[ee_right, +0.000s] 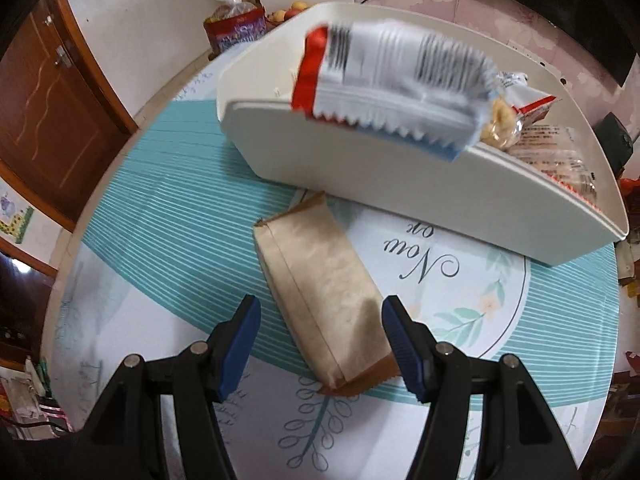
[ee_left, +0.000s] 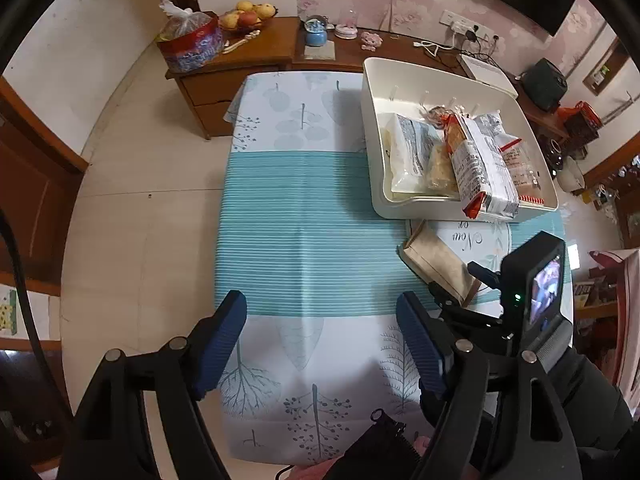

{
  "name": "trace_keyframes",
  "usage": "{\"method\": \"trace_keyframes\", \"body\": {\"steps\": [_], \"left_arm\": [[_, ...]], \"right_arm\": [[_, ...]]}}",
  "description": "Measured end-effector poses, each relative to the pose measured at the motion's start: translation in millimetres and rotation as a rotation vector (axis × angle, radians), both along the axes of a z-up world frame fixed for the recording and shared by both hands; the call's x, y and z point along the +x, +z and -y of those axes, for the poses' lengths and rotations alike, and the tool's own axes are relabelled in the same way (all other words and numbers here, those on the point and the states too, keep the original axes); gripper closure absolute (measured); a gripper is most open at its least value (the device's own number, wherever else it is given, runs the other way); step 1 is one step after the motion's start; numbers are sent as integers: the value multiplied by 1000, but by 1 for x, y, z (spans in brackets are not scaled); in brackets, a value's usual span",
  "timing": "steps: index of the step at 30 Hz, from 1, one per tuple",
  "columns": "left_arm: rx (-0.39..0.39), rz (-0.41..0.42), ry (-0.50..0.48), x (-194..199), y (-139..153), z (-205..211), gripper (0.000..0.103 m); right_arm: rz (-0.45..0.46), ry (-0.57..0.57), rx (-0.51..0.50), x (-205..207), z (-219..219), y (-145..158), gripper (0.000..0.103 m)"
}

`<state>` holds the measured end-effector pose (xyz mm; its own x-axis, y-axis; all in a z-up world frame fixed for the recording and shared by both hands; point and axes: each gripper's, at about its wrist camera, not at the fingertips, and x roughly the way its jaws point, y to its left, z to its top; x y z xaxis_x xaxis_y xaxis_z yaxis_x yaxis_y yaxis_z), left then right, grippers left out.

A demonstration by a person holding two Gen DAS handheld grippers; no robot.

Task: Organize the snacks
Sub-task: 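Grasp the tan paper bag with the right tool, then lift the tan paper bag and carry it over the tray with the right tool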

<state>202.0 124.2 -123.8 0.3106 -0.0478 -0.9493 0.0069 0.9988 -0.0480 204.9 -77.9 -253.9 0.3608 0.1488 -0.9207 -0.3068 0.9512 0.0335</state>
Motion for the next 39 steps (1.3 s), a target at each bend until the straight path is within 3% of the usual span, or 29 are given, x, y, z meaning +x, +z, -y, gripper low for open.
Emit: {"method": "trace_keyframes", "body": {"steps": [15,29,39], "left_arm": [[-22,-27,-102,3,-15,11,26],[7,-52,-103,-6,-4,11,26],[16,-78,-39,-23,4,11,26]], "right_arm": [[3,-10,32,10,18,-12,36],[-13,-19,-24,11,-1,-17,36],[-103,36,-3,0,-3,-13,42]]}}
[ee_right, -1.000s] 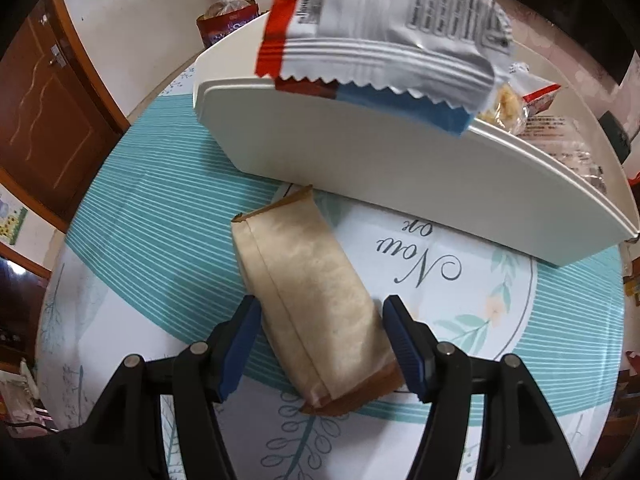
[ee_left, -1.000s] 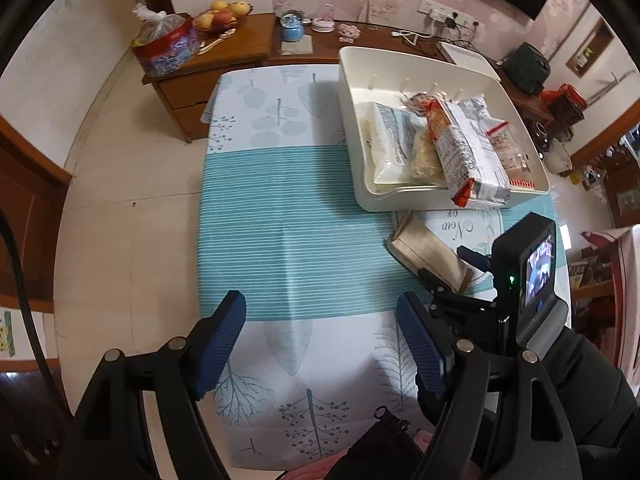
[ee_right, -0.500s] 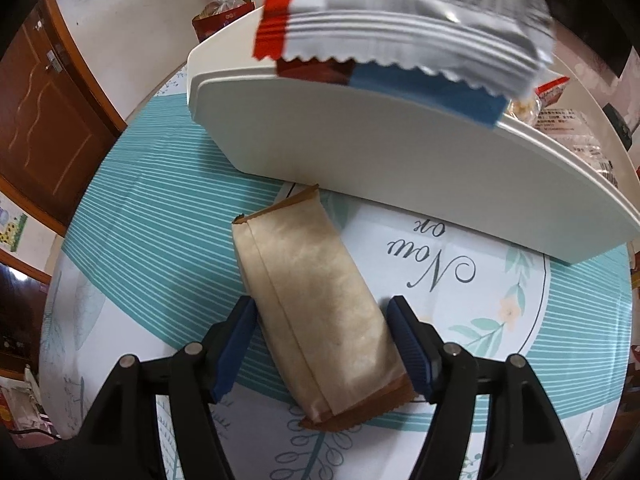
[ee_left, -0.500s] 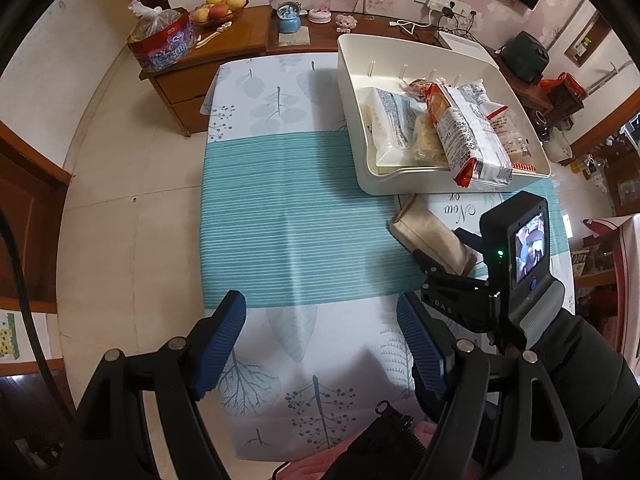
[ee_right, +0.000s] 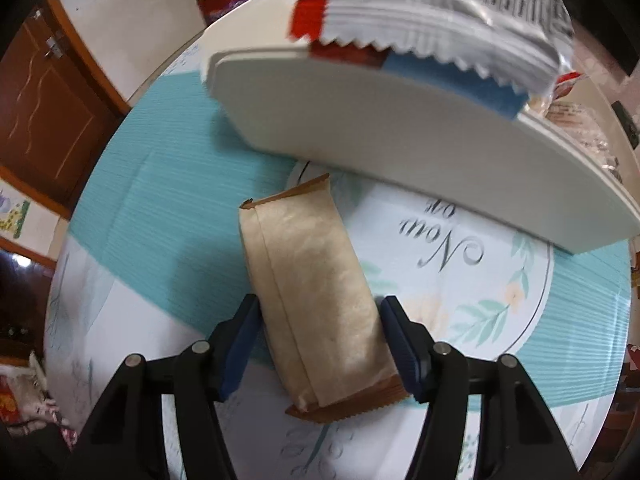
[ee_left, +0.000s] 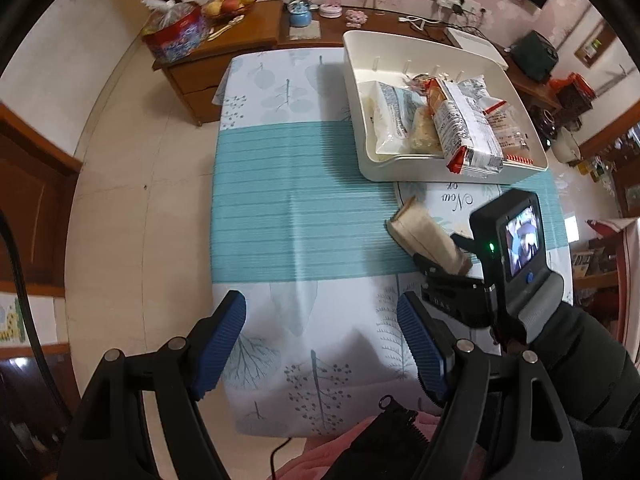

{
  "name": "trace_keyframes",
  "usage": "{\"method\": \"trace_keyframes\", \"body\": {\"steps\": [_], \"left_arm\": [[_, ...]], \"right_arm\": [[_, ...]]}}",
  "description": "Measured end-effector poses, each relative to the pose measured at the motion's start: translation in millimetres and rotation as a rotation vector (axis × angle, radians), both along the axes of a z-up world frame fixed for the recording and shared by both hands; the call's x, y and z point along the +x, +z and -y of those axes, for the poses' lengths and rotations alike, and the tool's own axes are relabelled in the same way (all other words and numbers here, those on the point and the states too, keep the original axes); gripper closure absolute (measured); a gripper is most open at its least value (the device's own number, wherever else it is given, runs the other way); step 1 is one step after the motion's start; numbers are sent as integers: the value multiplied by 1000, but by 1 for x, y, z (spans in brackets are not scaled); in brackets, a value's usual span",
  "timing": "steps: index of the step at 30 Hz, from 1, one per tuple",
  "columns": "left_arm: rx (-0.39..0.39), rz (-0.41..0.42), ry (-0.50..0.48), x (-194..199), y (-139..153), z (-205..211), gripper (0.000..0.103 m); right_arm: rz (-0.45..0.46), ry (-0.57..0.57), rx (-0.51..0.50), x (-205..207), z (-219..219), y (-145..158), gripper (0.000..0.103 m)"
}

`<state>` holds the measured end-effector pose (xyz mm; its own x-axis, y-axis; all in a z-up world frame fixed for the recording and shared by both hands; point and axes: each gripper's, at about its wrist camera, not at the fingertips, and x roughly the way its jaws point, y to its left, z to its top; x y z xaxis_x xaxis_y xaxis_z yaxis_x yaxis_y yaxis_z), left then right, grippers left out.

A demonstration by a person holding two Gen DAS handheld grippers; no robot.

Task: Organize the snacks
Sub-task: 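Lift the tan paper bag and carry it over the tray with the right tool, then open the right tool to drop the tan paper bag into the tray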

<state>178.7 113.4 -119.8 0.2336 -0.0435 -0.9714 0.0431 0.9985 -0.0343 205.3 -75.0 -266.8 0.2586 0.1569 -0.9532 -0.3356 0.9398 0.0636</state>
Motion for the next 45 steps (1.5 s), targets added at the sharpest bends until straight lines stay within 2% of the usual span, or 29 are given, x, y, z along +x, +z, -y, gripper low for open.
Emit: {"method": "trace_keyframes", "body": {"steps": [5,12,18,23,29,36,40,42,45], "left_arm": [[3,-13,54,-7,-3,8,26],[-16,-38,148,-18,-6,31,26],[-16,-44,209,-27,-5,56,26],[-5,-45,262,-37,-3,71,26],[17,-64,343,-57,-3,81,26],[27,-44,391,-76,5,82,26],[27,2,399,-81,13,80,25],[16,39,398,-82,18,79,19],[-7,87,376,-84,25,79,19]], "right_arm": [[-25,42,67,-20,13,14,42],[38,121,214,-34,48,69,41],[162,182,341,-26,76,121,41],[317,143,410,-8,102,148,41],[403,4,396,46,121,147,41],[360,-143,349,97,144,123,41],[332,-181,340,97,152,123,37],[314,-180,341,89,153,125,32],[306,-165,333,69,154,128,22]]}}
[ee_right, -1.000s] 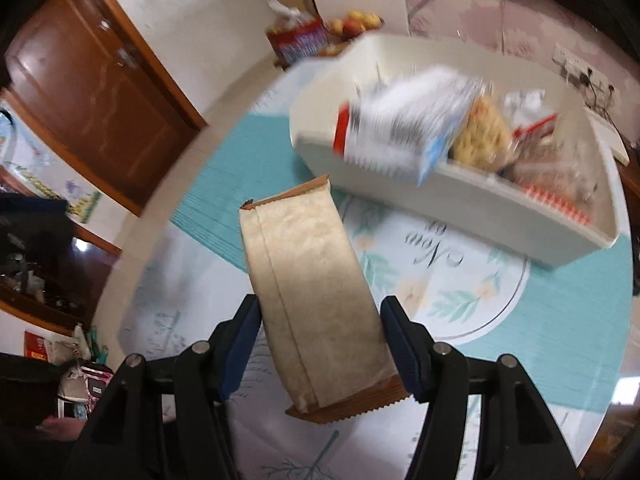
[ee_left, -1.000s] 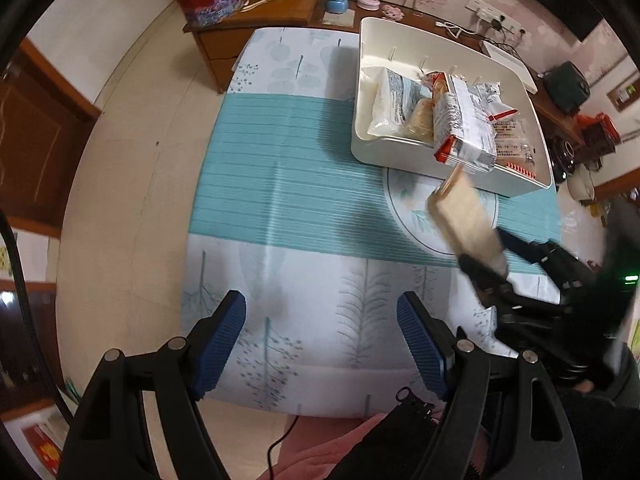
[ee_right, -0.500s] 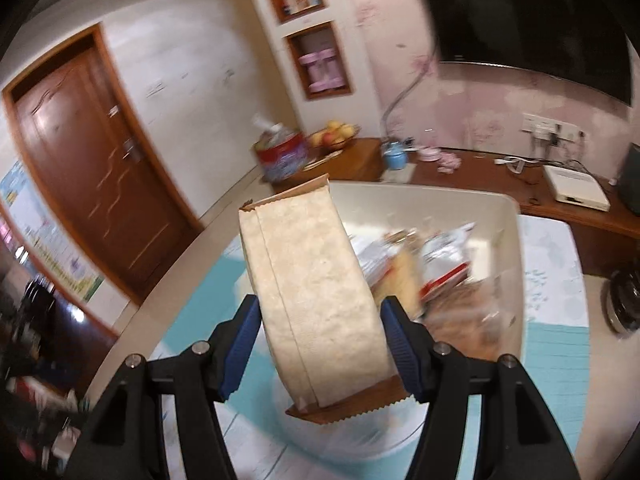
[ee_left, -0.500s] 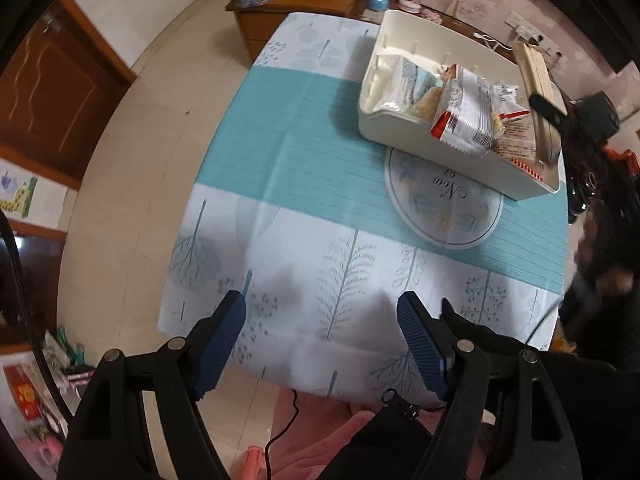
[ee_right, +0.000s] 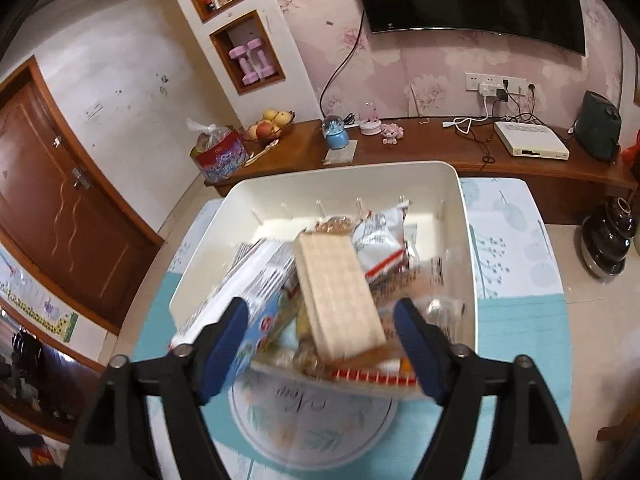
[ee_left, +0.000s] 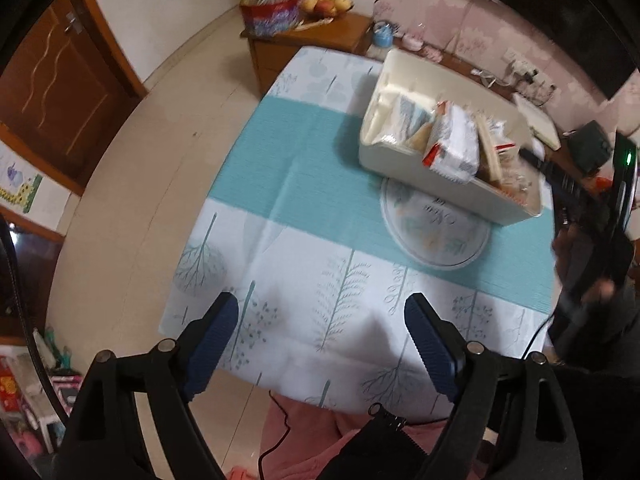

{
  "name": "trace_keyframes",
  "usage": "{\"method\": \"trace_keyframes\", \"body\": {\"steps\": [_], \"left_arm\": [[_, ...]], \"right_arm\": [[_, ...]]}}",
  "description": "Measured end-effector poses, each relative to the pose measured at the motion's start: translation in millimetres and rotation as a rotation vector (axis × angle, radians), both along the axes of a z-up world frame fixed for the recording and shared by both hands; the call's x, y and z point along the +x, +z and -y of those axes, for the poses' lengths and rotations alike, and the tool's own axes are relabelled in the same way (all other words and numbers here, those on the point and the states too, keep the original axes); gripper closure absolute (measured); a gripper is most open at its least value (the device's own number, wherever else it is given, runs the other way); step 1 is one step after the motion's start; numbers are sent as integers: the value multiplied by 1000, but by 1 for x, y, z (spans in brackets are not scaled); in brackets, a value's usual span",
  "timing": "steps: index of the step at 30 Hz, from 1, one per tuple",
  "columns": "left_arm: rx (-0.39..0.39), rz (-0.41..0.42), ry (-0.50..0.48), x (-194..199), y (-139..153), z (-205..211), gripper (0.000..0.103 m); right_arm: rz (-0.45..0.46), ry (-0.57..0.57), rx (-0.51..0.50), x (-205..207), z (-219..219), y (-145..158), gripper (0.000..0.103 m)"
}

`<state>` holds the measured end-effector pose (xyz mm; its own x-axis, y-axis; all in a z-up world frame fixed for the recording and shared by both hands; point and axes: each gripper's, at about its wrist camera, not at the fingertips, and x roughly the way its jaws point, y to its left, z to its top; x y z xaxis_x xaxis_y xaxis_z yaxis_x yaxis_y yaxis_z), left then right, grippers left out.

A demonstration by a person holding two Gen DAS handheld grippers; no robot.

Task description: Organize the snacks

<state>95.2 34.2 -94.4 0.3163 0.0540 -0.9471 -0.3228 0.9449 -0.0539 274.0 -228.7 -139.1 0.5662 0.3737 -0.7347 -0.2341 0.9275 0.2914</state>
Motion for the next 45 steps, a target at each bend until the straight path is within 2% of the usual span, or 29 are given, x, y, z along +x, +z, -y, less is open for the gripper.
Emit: {"method": "trace_keyframes", "body": {"steps": [5,9,12,17,20,25,29,32,37,45], "left_arm": [[-13,64,-80,-3,12,3,13],[-12,67,-162,-7,23,9,10],[-6,97,-218,-14,33,17,6],[13,150,-299,-27,48,35,5],[58,182,-332,-36,55,47,5],[105,271,-341,-56,70,62,1],[150,334,-336,-71,79,70,1],[169,361,-321,-79,83,70,1],[191,384,-284,-85,89,67,1],[192,375,-251,-93,89,65,1]], "right_arm": [[-73,34,-38,-54,2,3,10],[-128,41,-52,-111,5,17,9],[-132,2,-30,-155,10,36,5],[-88,-6,-95,-206,1,76,4],[-81,-34,-121,-229,-1,98,4],[-79,-115,-125,-258,1,126,4],[20,-219,-179,-286,-5,138,4],[51,-213,-190,-294,-10,141,0],[60,-220,-189,-295,-8,142,0],[46,-165,-177,-290,-12,138,0]]}}
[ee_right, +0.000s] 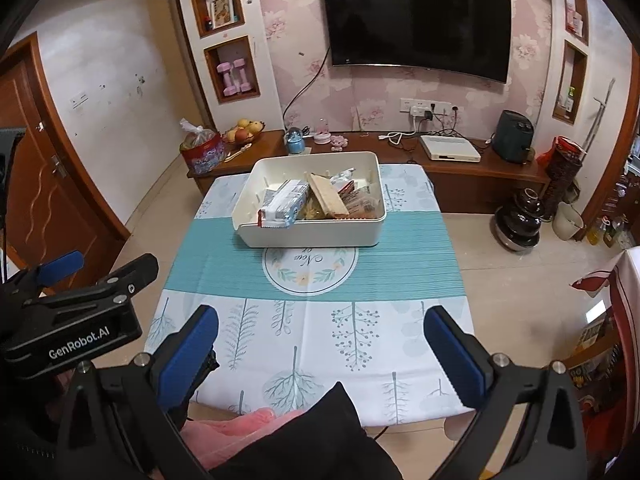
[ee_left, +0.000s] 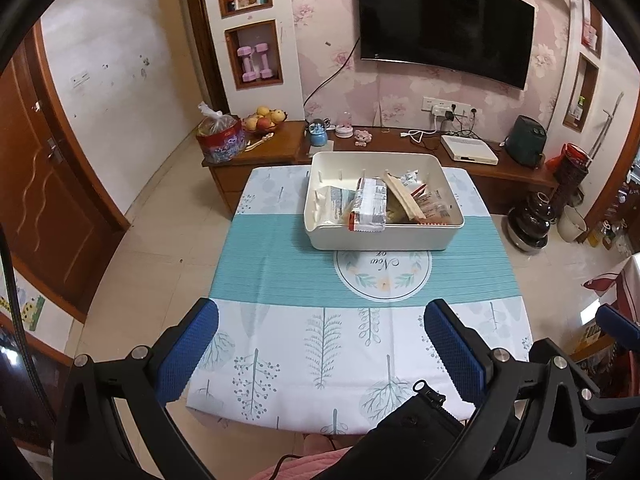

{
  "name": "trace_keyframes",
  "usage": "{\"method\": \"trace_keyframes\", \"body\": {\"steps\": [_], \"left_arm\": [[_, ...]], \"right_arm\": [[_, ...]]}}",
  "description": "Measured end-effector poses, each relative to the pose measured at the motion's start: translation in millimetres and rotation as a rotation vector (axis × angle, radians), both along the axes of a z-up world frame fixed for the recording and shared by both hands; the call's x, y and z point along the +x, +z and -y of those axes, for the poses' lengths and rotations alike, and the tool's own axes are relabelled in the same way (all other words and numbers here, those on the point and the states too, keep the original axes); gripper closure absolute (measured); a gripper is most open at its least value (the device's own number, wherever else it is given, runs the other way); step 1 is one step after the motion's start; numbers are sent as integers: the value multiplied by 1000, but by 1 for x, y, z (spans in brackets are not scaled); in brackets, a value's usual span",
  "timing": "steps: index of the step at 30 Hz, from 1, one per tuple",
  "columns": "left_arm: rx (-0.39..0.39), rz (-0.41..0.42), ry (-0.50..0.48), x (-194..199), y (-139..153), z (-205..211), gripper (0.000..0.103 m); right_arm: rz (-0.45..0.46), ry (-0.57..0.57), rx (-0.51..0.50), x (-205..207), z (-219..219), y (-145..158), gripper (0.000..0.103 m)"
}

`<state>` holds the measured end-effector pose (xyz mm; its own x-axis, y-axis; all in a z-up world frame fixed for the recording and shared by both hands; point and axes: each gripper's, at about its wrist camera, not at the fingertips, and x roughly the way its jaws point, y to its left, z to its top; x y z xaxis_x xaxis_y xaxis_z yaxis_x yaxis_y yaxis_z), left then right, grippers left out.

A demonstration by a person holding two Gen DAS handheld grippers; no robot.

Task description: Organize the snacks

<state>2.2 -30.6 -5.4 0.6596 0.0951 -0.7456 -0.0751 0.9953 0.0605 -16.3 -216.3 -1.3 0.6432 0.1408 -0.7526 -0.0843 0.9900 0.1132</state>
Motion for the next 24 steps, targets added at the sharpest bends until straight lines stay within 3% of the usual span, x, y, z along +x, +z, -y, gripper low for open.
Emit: {"method": "trace_keyframes", "body": {"steps": [24], "left_arm": [[4,5,25,2,3,3,1]], "right_arm": [[-32,30,14,6,-2,-10,0]]}}
